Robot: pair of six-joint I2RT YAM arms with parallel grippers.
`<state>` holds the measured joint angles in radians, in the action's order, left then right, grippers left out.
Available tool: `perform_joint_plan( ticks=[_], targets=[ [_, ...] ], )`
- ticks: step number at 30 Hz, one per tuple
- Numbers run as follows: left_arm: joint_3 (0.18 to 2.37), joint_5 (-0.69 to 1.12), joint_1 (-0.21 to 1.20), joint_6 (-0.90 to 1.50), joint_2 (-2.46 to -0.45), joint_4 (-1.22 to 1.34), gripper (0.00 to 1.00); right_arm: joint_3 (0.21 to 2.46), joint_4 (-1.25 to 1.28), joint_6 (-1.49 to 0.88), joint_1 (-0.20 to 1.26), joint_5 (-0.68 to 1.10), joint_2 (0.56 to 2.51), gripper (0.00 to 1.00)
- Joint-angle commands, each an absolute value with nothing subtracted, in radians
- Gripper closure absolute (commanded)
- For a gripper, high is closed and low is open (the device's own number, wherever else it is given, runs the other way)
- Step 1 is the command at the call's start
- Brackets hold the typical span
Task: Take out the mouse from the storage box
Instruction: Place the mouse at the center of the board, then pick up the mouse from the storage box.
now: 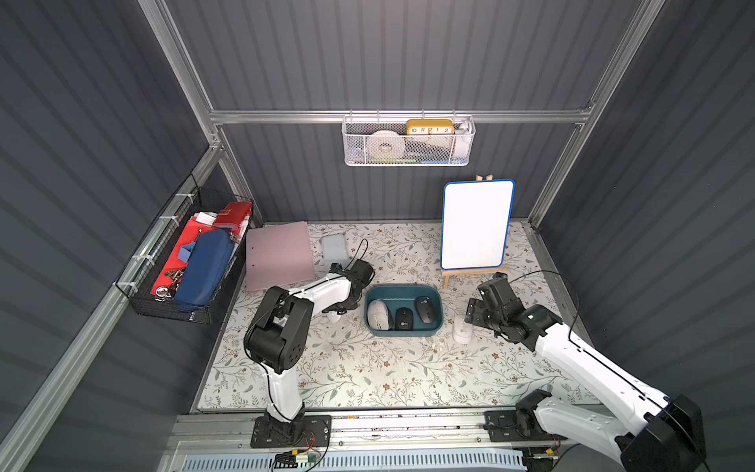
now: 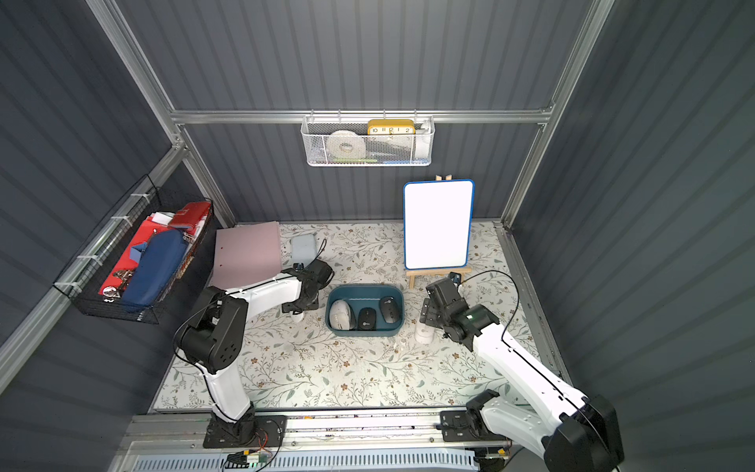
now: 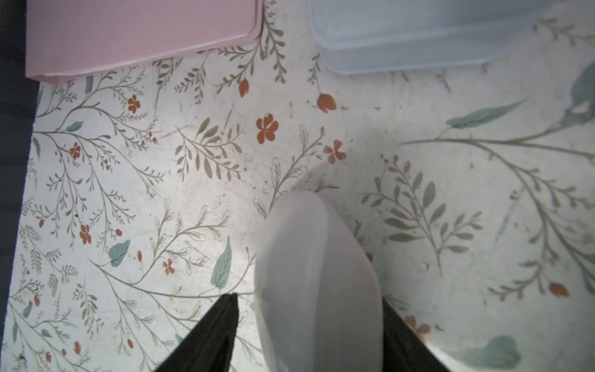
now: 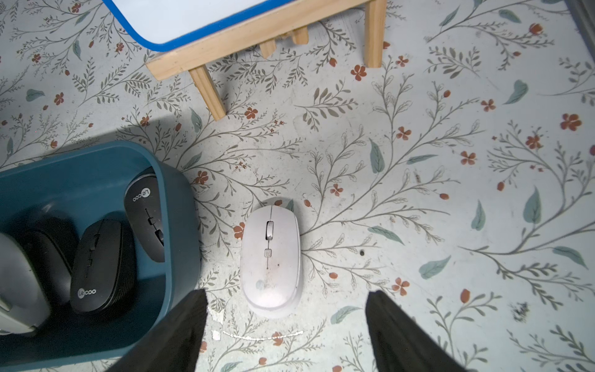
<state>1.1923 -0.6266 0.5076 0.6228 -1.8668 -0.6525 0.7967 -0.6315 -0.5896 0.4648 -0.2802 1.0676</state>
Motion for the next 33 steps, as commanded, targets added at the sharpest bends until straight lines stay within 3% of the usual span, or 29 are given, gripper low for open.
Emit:
perform_joint_plan(
  ticks=[1, 5, 16, 23, 33],
  targets=[
    [1.208, -0.603, 0.514, 0.636, -1.802, -0.678, 0.24, 0.829, -0.661, -0.585, 0.468, -0.282, 1.072, 0.18],
    [1.18, -0.599, 0.514, 0.659, -1.703, -0.67, 0.12, 0.845, -0.675, -0.581, 0.503, -0.293, 1.074, 0.18],
    [0.914, -0.607, 0.514, 0.72, -1.227, -0.48, 0.02, 0.984, -0.644, -0.624, 0.757, -0.318, 1.244, 0.18],
    [0.747, -0.548, 0.514, 0.716, -0.977, -0.354, 0.01, 1.132, -0.581, -0.6, 0.9, -0.263, 1.471, 0.18],
    [0.69, -0.556, 0.514, 0.721, -0.905, -0.35, 0.01, 1.284, -0.5, -0.61, 0.922, -0.109, 1.725, 0.18]
  ],
)
